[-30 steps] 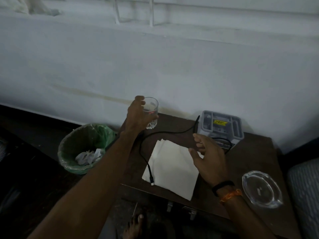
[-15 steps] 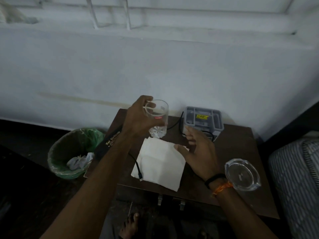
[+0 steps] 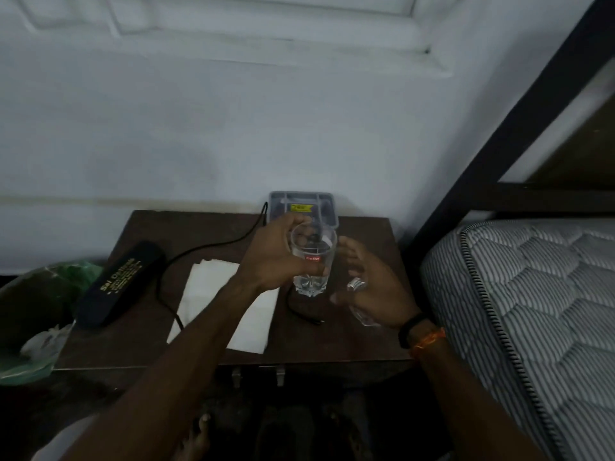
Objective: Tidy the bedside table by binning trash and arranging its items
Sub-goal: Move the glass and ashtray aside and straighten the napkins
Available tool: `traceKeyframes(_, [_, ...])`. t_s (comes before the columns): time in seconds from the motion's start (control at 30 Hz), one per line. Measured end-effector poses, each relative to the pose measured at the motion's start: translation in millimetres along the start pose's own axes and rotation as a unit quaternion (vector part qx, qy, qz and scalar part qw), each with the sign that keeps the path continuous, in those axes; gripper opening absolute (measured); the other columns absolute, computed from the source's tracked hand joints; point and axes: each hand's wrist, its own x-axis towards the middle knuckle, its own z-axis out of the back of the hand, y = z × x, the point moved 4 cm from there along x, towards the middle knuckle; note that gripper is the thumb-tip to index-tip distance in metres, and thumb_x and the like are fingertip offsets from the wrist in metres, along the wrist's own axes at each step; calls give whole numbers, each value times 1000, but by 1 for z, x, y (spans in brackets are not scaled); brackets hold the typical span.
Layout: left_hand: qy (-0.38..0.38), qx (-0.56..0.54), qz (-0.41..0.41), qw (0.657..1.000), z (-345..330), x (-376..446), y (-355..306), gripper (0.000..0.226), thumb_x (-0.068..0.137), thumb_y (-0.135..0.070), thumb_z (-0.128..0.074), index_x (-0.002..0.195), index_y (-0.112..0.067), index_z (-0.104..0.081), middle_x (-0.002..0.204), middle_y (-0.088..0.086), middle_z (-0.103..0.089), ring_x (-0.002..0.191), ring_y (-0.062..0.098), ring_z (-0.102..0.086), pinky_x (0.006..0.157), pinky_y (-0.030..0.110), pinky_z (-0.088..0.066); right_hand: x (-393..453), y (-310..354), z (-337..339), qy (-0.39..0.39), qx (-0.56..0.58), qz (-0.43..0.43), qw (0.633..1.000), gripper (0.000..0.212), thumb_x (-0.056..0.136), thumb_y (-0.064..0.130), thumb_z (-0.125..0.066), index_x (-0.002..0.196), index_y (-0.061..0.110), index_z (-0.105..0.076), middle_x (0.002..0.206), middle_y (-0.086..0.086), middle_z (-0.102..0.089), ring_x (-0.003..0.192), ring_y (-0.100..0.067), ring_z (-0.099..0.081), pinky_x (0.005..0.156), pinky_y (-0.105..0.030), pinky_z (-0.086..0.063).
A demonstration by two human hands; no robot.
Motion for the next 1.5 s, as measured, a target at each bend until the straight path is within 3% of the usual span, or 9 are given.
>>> traceKeyframes(0.4, [56, -36, -39, 997, -66, 31, -47, 65, 47, -19, -95, 105, -17, -65, 98, -4, -74, 91, 10, -71, 85, 43, -58, -10, -14, 39, -148, 25, 32, 988, 89, 61, 54, -88, 136, 39, -44, 129, 15, -62, 118, -2, -59, 98, -33, -53])
traceKeyframes(0.57, [100, -32, -37, 994, -85, 36, -53, 69, 46, -19, -95, 106, -18, -63, 100, -5, -74, 93, 8, -70, 86, 41, -59, -12, -22, 47, -193, -1, 21, 981, 83, 61, 72, -74, 132, 39, -44, 118, 28, -60, 109, 15, -56, 85, -3, -43])
traceKeyframes(0.67, [139, -50, -28, 989, -92, 33, -50, 72, 45, -24, -94, 110, -18, -63, 103, -4, -73, 96, 10, -70, 88, 42, -58, -14, -28, 50, -197, -20, 12, 980, 84, 60, 81, -66, 128, 35, -47, 109, 32, -58, 102, 15, -56, 82, -5, -44])
traceKeyframes(0.9, [171, -137, 22, 975, -90, 19, -21, 67, 73, -13, -62, 138, -18, -49, 137, -2, -57, 126, 16, -54, 93, 36, -52, -20, -41, 61, -198, -98, 1, 975, 73, 62, 53, -85, 118, 29, -46, 111, 13, -63, 99, -9, -65, 84, -38, -58])
traceKeyframes(1.07, [204, -69, 72, 974, -105, -5, 24, 91, 66, -8, -73, 147, -24, -36, 151, -3, -43, 139, 12, -38, 115, 42, -36, -22, -45, 62, -171, -107, 4, 979, 74, 60, 46, -89, 118, 26, -46, 109, 14, -62, 98, -7, -64, 83, -26, -55])
traceKeyframes(1.2, [209, 53, 52, 975, -122, -14, 50, 130, 41, -50, -93, 150, -37, -24, 151, -11, -39, 139, 11, -38, 111, 43, -41, -25, -43, 60, -127, -133, -1, 983, 73, 57, 45, -88, 114, 30, -45, 105, 14, -62, 94, -5, -63, 82, -25, -56])
traceKeyframes(1.33, [174, 45, 22, 984, -133, -18, 52, 135, 37, -61, -93, 149, -38, -23, 146, -16, -44, 136, 11, -42, 109, 45, -42, -19, -54, 53, -93, -148, -54, 983, 69, 58, 44, -87, 114, 31, -47, 101, 16, -62, 90, 0, -60, 77, -17, -52])
traceKeyframes(1.43, [159, 57, 10, 986, -136, -20, 53, 132, 39, -65, -90, 149, -39, -22, 144, -16, -47, 135, 11, -44, 111, 47, -38, -22, -62, 59, -264, -252, -147, 919, 45, 72, 35, -81, 111, 23, -62, 92, 14, -66, 89, -2, -57, 71, -16, -54])
traceKeyframes(1.5, [151, 63, 7, 986, -136, -22, 53, 130, 41, -66, -89, 148, -39, -23, 142, -18, -48, 134, 10, -44, 112, 47, -38, -15, -69, 54, -170, -155, -92, 969, 67, 62, 43, -86, 118, 27, -54, 99, 14, -64, 91, -1, -59, 78, -16, -51])
